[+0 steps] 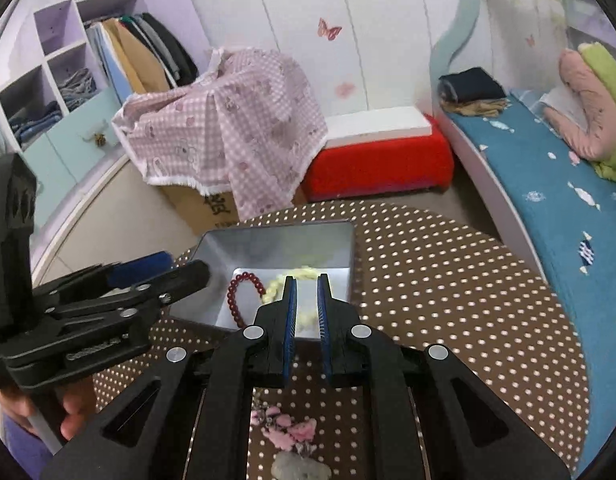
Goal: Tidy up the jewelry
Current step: 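Carry both bracelets into the dark box while opening both tools to release, then withdraw both tools from the box back to the remaining jewelry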
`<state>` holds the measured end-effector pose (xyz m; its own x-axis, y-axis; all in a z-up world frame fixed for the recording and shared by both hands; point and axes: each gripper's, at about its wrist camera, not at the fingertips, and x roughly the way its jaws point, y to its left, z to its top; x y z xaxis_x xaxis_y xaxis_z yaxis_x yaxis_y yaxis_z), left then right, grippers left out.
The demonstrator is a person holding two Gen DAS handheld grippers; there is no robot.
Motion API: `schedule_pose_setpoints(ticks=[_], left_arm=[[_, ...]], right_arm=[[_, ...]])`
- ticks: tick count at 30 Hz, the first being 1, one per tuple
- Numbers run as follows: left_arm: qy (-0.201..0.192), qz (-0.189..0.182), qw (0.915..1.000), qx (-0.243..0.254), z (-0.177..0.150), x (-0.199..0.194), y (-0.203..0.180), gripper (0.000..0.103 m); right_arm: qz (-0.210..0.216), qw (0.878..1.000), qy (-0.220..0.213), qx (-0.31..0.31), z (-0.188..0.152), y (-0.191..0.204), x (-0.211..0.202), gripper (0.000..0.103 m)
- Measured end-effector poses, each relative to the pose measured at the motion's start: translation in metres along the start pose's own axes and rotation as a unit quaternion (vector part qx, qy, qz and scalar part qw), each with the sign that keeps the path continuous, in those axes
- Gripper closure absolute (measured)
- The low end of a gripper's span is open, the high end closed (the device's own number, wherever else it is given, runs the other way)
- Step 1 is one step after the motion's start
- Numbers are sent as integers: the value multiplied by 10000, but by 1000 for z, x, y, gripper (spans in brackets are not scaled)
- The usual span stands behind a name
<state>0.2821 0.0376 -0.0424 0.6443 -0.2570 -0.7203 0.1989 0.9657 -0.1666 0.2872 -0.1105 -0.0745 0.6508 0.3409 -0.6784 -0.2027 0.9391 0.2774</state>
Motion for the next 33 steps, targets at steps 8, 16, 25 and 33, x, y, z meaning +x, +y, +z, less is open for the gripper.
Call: schedule_pose_setpoints(ticks=[8,16,25,33], left_arm=[[-880,498,9948,-148,-39,-73,6,25],[-1031,1105,9878,-370,-106,-105,19,24],[-410,930,9925,-676,-139,-84,33,16],[-16,774,9944,-713,-141,-48,32,16]], right_arm=[[-548,9955,-704,-310,-28,3,-78,36],[-883,9915,-875,-387,-77,0,-116,33],[-881,9946,-409,-372,-113,0,-102,30],[-839,9959,28,-337,-125,-2,-74,30]])
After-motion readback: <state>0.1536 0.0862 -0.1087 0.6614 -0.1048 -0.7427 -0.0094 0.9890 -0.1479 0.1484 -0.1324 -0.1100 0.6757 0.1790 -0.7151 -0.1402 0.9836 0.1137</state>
